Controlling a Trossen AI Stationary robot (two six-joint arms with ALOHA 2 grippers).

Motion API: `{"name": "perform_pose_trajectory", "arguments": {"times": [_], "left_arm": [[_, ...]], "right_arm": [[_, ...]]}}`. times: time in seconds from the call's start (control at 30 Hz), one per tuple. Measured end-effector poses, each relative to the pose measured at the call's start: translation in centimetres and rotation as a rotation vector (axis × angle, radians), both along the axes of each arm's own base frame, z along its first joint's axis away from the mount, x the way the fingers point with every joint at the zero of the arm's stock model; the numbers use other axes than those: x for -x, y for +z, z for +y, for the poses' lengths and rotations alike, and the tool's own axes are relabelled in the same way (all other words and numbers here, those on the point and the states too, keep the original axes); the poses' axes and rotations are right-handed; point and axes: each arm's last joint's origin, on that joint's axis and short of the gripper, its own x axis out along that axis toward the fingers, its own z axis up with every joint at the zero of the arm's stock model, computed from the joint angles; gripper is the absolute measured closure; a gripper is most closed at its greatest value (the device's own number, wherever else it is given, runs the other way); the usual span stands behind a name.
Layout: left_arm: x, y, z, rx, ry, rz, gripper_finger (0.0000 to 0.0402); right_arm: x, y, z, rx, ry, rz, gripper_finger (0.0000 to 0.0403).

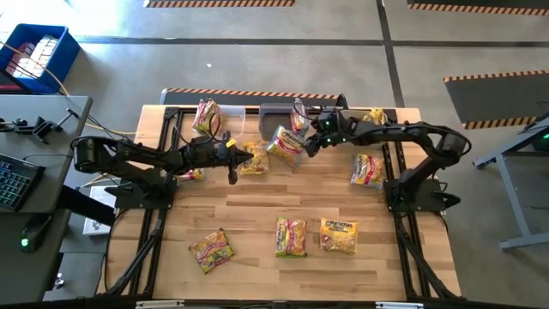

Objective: Sort Maruchan noodles
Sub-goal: Put the bottom right blue noodle pack into the black bin

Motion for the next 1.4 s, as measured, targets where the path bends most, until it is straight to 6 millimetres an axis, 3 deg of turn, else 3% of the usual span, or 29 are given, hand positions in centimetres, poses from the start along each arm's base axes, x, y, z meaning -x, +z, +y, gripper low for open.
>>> {"name": "perform_pose_trajectory", "arguments": {"times": [0.23,0.47,0.67,0.93,1.13,1.4], "left_arm": [[0.0,0.0,0.0,0.002,-0.001,0.0,0.0401],[0.0,0.0,0.0,0.002,-0.001,0.002,0.0401],[0.0,0.0,0.0,0.003,-0.002,0.004,0.0401],[0.0,0.0,0.0,0.002,-0.003,0.001,0.0401],[0.0,0.0,0.0,0.002,-0.006,0.0,0.0401],[0.0,0.0,0.0,0.003,-0.006,0.0,0.0401]], "right_arm": [[0.9,-0.5,-1.8,0.008,0.013,-0.003,0.0122],[0.1,-3.2,-2.9,-0.039,0.076,-0.032,0.012],[-0.5,-4.0,-3.4,-0.074,0.138,-0.119,0.0121],[-1.9,-5.0,-2.2,-0.146,0.221,-0.168,0.0128],[-3.7,-4.1,-0.5,-0.136,0.234,-0.255,0.0188],[-5.6,-3.4,2.3,-0.093,0.261,-0.314,0.0354]]}}
